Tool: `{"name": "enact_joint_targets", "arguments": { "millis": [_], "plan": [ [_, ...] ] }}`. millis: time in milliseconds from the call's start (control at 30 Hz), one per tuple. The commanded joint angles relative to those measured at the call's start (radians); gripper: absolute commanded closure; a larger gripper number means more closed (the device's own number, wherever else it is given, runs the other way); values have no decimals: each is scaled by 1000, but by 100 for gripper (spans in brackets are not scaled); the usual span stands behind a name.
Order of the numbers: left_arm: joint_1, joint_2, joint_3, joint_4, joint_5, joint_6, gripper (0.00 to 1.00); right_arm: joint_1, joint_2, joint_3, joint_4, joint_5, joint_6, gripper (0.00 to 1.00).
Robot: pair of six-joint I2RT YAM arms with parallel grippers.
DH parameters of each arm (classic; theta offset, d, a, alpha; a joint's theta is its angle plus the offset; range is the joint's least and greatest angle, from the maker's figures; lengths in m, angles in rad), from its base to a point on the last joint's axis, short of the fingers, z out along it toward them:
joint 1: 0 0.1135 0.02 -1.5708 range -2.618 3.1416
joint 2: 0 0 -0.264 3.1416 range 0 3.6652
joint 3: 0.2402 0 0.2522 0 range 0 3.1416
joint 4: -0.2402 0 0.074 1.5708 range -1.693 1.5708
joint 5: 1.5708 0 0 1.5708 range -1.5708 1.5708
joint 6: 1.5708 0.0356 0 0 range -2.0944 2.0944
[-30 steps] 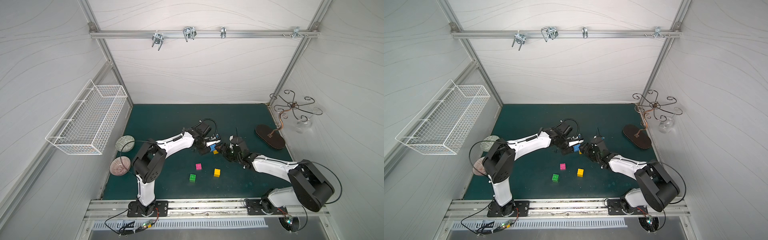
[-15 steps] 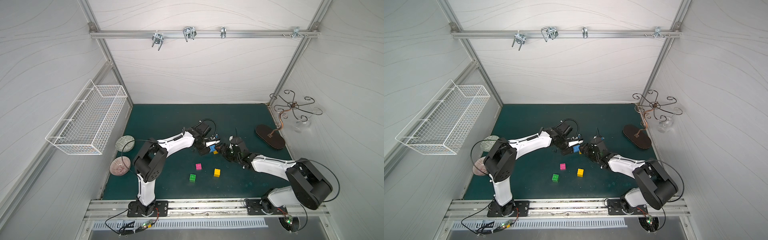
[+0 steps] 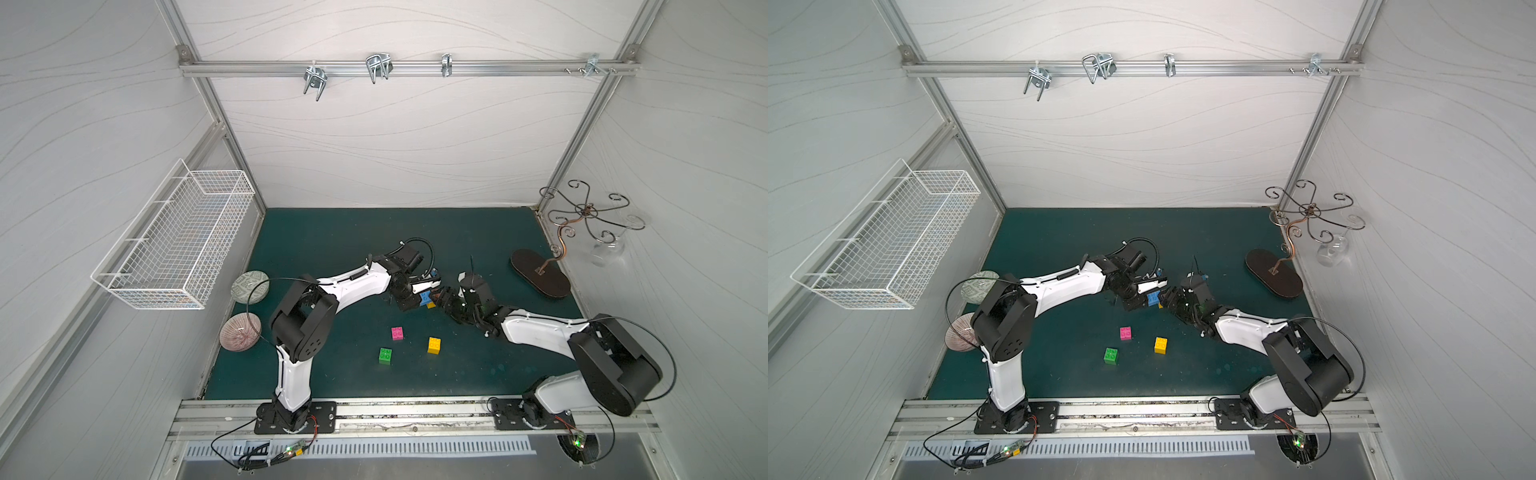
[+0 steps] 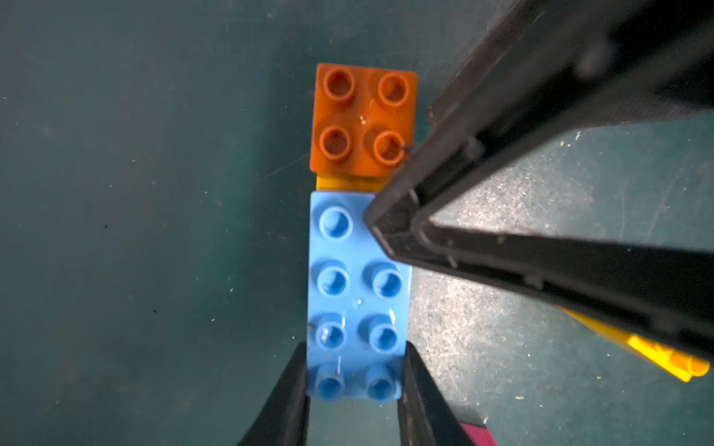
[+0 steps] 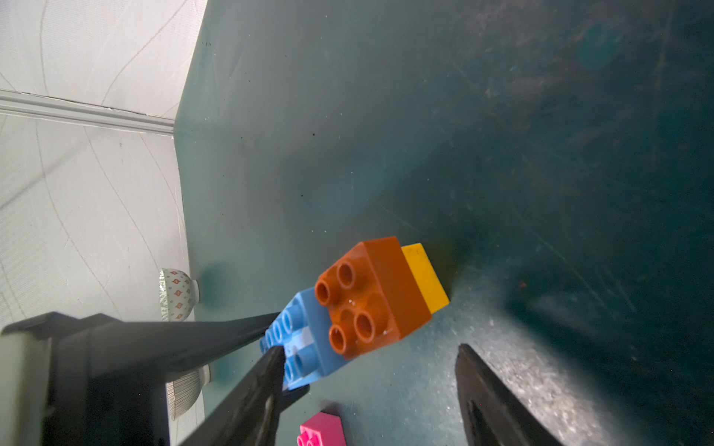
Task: Assemble the number 4 with lego
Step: Assemble the lego brick with the lego brick.
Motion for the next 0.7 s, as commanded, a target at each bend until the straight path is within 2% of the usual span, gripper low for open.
{"name": "enact_joint_targets", "arguments": {
  "millis": [0, 667],
  "plan": [
    [7, 16, 51, -7, 23, 6, 100, -6, 13, -11, 22, 6, 10, 30],
    [9, 35, 78, -30, 20, 2, 100, -24, 52, -17, 45, 2, 32, 35]
  ]
}}
